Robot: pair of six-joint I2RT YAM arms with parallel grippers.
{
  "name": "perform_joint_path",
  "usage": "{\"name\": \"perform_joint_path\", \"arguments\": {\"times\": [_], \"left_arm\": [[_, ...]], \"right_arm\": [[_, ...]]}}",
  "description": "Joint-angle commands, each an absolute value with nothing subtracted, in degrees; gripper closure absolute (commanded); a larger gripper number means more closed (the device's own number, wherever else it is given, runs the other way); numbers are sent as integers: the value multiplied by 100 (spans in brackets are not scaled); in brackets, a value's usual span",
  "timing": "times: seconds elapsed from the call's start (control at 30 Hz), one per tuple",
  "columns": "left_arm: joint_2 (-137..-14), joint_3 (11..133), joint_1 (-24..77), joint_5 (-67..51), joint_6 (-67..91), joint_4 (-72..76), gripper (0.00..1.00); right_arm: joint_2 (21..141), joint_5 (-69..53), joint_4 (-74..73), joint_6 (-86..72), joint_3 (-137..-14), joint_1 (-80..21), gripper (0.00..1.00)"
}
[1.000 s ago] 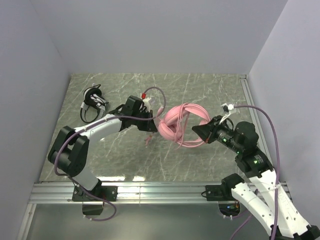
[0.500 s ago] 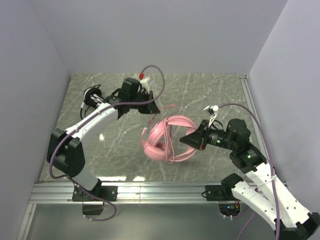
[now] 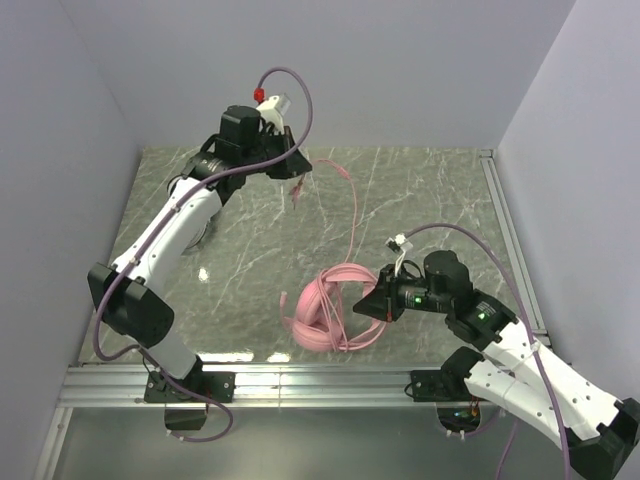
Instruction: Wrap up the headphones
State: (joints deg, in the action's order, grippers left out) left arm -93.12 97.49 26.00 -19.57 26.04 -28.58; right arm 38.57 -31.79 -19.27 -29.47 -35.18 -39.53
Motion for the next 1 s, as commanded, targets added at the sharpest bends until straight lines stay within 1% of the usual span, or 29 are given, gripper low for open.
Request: {"name": "perform_joint_path", "arguments": {"times": [0.0,0.1,0.2,0.43,0.73,0.83,0.97], "left_arm": [[-9009,9967,2417,-1591,2540,-3173,100],[-8816,9800,2268,-1845,2680,-3015,100],[-8641,9791,2180,-1697,2760,-2953,100],[-8543,10493,2048,-1732,2663,-3392,100],[-8367,10766,2048,-1968,2540,-3770,100],[-8324,10863,2048,-2039,2523,-3902,100],[-8130,10907,2039,-1846,2444,-4025,100]], "right_arm": [[3578,-2901,-1503,-2953,-3630,-3981,100],[3489,-2848,-1661,-2971,-3604,-3973,100],[3402,-2716,-1810,-2971,-3534,-3982,100],[3428,-2461,-2109,-2936,-3208,-3990,100],[3797,-1750,-2382,-2935,-3155,-4017,100],[3893,-1249,-2557,-3058,-3252,-4017,100],[3981,-748,-2733,-3269,-3392,-3999,100]]}}
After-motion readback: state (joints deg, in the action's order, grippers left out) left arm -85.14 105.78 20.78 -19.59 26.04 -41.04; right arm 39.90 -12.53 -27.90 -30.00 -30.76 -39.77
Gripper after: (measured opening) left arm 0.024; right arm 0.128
